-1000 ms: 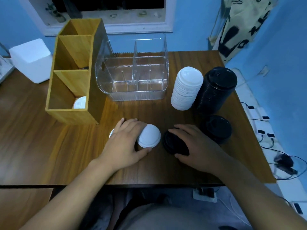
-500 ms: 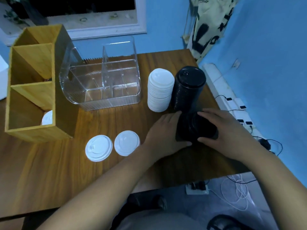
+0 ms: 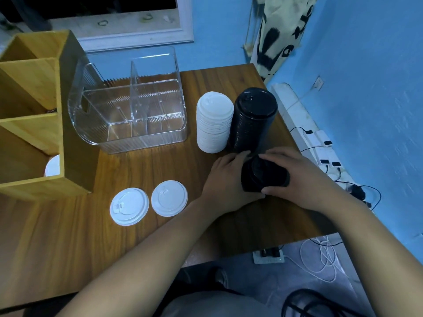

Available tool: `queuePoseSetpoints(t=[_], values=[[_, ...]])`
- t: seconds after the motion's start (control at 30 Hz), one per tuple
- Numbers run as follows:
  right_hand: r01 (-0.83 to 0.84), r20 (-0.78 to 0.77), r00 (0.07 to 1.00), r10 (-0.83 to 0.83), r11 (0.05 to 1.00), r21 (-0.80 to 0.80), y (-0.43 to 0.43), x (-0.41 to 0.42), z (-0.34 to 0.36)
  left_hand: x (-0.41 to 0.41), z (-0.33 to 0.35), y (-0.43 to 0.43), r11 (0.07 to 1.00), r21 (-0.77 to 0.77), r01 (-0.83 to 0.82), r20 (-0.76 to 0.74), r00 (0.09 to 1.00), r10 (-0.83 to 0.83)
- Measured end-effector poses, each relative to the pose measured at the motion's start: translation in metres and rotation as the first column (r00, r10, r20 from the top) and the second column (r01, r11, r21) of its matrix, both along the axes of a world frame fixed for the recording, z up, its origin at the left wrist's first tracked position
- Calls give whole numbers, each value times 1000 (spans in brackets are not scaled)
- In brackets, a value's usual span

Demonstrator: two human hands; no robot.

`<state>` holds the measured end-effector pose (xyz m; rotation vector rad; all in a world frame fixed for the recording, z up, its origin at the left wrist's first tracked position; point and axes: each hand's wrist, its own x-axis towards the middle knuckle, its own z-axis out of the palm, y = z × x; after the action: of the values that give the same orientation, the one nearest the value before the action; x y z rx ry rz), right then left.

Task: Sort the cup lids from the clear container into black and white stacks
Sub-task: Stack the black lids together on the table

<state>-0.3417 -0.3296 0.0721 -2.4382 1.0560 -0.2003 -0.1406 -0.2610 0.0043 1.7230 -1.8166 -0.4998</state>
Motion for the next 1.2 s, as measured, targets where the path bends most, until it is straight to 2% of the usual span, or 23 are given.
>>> queuePoseSetpoints(t=[0.17, 0.37, 0.6, 0.87, 1.03, 1.13, 1.2], values=[[-15, -53, 998, 16, 1000, 20, -2, 5, -1, 1, 1, -1, 1000, 17, 14, 13, 1000, -14], [33, 21, 999, -34, 999, 43, 7, 8, -5, 2, 1, 1, 1000, 21, 7, 6, 1000, -7], [-43, 29, 999, 41, 996, 76, -1, 3, -1, 2, 4, 1, 1000, 8, 2, 8, 1000, -2], [-7, -31, 999, 12, 987, 163, -11, 13, 6, 1, 3, 0, 1000, 20, 9, 36, 999, -10], [-19, -57, 998, 23, 998, 65, 0, 12, 7, 11, 8, 9, 998, -1, 71, 67, 995, -70], [-35, -97, 995, 28, 997, -75, 13, 19, 12, 38, 24, 34, 996, -63, 62, 204, 978, -48], [-53, -65, 997, 42, 983, -176, 28, 34, 15, 63, 36, 59, 996, -93, 13, 286, 958, 14]])
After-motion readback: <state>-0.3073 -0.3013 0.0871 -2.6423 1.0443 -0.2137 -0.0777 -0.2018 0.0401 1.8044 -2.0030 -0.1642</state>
